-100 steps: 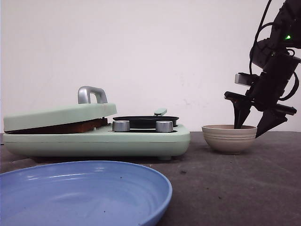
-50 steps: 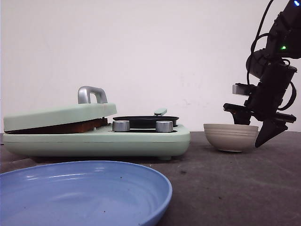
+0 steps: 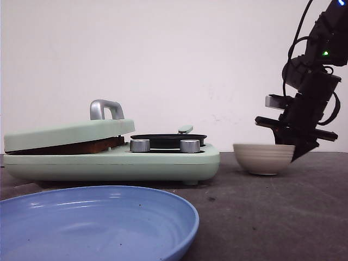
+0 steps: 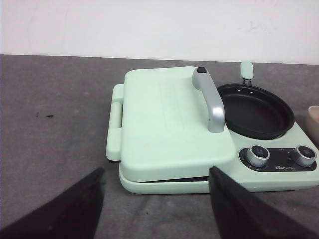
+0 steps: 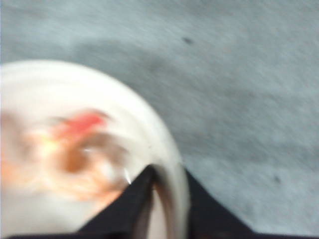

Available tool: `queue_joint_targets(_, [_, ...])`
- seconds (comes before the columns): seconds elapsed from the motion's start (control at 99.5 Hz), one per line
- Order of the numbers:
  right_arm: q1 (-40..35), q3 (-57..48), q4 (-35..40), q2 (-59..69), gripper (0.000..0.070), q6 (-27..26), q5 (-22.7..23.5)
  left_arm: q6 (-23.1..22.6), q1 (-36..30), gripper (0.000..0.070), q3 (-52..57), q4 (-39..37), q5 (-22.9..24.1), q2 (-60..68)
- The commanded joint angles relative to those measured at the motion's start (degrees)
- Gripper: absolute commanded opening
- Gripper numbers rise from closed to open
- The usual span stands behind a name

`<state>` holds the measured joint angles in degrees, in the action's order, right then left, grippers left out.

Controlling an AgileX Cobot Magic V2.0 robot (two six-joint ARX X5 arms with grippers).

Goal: Make breakfast with bread and shrimp
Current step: 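Grip the bowl rim with the right gripper and lift it, then carry the bowl over the frying pan and tilt it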

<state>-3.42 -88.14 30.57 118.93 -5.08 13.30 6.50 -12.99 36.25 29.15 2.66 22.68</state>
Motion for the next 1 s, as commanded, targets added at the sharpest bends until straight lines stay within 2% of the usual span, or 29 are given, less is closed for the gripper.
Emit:
queue_joint_targets(0.0, [-0.3, -0.7, 0.0, 1.5, 0.0003, 0.5, -1.0, -0.9, -0.1, 0.0348, 0.1, -0.4, -0.3, 0.0])
queue_joint_targets(0.181, [-0.2, -0.7, 0.1, 1.2, 0.0003, -1.5, 1.7, -0.9, -0.1, 0.0348, 0.1, -0.4, -0.3, 0.0])
queue_joint_targets(0.402, [0.3, -0.8, -0.5, -1.9, 0.0003, -3.1, 2.5, -0.9, -0.1, 0.0348, 0.1, -0.4, -0.3, 0.0])
queue_joint_targets(0.613, [0.6, -0.8, -0.7, -7.6, 0.0003, -3.9, 6.6, -0.9, -0.1, 0.0348, 0.1, -0.4, -0.3, 0.0])
queue_joint_targets(0.844, [-0.7, -0.8, -4.5, -11.3, 0.0003, -9.9, 13.9, -0.9, -0.1, 0.0348, 0.1, -0.4, -0.3, 0.0])
queue_joint_targets(0.995, [-4.3, -0.8, -6.8, -11.3, 0.0003, -12.3, 13.4, -0.9, -0.1, 0.0348, 0.1, -0.4, -0.3, 0.0])
